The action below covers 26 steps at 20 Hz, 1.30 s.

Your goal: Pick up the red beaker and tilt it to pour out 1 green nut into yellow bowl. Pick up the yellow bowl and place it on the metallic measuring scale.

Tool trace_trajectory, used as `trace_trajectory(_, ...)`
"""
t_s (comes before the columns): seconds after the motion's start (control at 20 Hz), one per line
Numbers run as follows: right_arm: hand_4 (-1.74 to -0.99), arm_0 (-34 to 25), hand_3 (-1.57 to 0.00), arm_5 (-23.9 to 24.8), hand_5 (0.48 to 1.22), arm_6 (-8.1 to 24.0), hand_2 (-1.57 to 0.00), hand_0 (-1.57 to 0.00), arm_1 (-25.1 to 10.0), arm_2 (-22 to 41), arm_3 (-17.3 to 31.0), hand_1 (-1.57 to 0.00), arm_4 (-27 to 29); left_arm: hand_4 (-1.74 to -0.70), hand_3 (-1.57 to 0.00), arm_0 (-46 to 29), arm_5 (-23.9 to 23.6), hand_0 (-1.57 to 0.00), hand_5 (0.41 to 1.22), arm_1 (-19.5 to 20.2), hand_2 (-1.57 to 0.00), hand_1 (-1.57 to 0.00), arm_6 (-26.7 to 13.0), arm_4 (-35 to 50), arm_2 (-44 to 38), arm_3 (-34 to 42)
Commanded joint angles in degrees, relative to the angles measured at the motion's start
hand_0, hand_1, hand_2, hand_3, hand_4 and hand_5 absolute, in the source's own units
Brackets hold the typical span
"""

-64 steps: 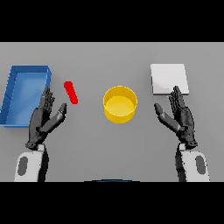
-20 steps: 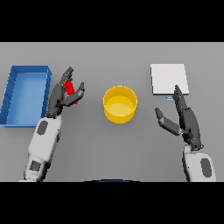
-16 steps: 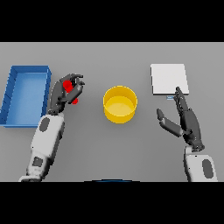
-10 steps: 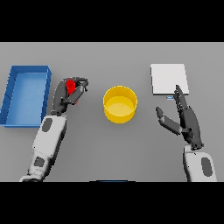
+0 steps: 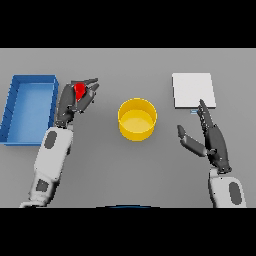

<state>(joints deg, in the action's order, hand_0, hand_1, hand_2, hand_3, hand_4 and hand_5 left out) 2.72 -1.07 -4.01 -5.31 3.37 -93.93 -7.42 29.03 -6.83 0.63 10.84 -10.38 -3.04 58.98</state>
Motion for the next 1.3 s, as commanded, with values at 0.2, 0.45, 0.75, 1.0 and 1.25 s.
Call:
trace_trajectory(0.2,-1.277,-1.56,0.0,-0.04,0.664,0.37,0.0,0.0,0.11,0.09,0.67,0.0,-0.15,-1.62,-1.56,0.77,0.86,-1.57,1.174,3.43,-1.56,-1.57,-7.47,-5.57,5.55,7.33)
trace_trajectory(0.45,-1.277,-0.37,0.0,0.23,0.679,0.01,0.0,0.0,0.18,0.23,0.37,0.0,-0.6,-1.62,-1.56,3.25,0.49,-1.57,1.14,4.43,-1.56,-1.57,-11.26,-8.23,8.9,6.35)
trace_trajectory(0.75,-1.276,-1.74,0.0,0.15,0.689,1.86,0.0,0.0,0.36,0.03,0.61,0.0,-0.2,-1.71,-1.57,9.96,3.61,-1.57,1.133,10.33,-1.57,-1.57,-16.57,-19.24,19.76,5.03)
trace_trajectory(1.0,-1.289,-0.38,0.0,0.29,0.695,1.16,0.0,0.0,0.12,0.89,-0.6,0.0,-1.49,-1.73,-1.57,15.99,10.94,-1.57,1.182,14.87,-1.57,-1.57,-18.2,-27.07,29.34,1.88)
trace_trajectory(1.25,-1.284,0.26,0.0,0.04,0.678,1.8,0.0,0.0,1.0,0.25,-0.59,0.0,0.35,-1.61,-1.57,22.08,19.56,-1.57,1.208,16.89,-1.57,-1.57,-19.12,-31.73,37.19,-0.57)
